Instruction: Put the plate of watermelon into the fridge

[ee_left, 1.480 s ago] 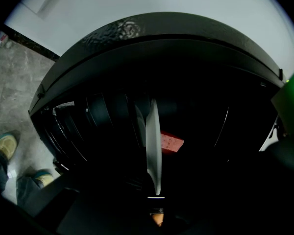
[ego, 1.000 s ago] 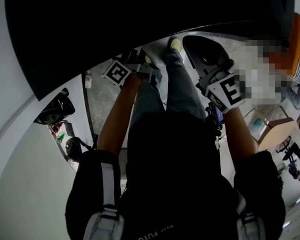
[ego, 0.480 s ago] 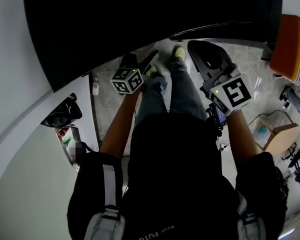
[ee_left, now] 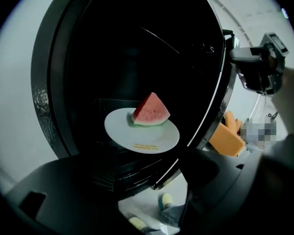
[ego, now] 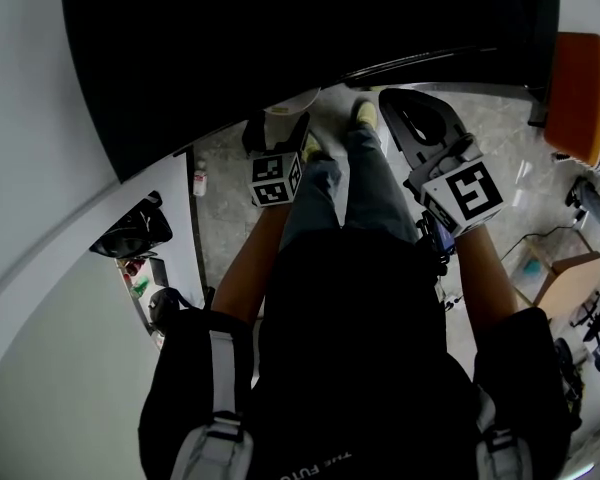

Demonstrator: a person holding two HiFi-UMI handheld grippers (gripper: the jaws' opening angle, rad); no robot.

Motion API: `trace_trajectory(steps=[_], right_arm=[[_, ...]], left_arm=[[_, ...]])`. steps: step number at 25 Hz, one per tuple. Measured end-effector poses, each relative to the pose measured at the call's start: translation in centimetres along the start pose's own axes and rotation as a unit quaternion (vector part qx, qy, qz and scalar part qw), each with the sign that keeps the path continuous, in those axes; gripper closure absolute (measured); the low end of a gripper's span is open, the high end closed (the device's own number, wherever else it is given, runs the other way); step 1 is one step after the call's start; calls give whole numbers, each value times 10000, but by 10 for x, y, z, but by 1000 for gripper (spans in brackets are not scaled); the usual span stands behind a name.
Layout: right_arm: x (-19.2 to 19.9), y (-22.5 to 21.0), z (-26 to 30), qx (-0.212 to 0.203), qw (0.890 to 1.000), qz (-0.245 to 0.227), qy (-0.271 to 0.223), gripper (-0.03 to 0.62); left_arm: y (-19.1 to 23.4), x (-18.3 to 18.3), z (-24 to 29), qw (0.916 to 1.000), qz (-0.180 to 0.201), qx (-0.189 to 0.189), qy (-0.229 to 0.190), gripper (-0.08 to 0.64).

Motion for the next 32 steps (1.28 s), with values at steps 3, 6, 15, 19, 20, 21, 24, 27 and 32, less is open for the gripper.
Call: trace_trajectory(steps=[3,6,15,19,20,21,24,27,32], right_arm=[[2,-2,-2,-2,10000,23,72,584],[3,-3,-3,8,9999,28,110,584],[8,3,-3,-2,9998,46,198,584],[-3,3,-4,69,10000,-26,-19,584],[-2,3,-7,67,10000,-34,39,584],[-1,4,-11,60,9999,-39,117,584],[-5,5,-23,124,9998,-77,97,584],[-15,9,-32,151,9998,-107,-80,584],[-33,17,-50,164,9990,-226,-345,584]], left_arm=[[1,-5,3,9999,120,-122,-1,195],[1,-7,5,9997,121,-190,44,207],[18,-27,16,9960,-142,-853,236,552],[21,-32,18,9960,-153,-810,349,552],[20,-32,14,9963,-129,-779,351,552],[19,-32,10,9965,-104,-746,352,552],[12,-30,-6,9979,-83,-553,328,552],[2,-36,-28,9993,-87,-330,176,552],[-26,-70,-80,9985,-155,277,-447,552]])
Point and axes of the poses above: the fingertips, and each gripper's own axes: z forward along the fingers, y to its left, x out of its underside, the point moved 2 cm from there along -z, backward along the fingers, and after that the axes turned 2 degrees about -z, right-handed, at the moved point
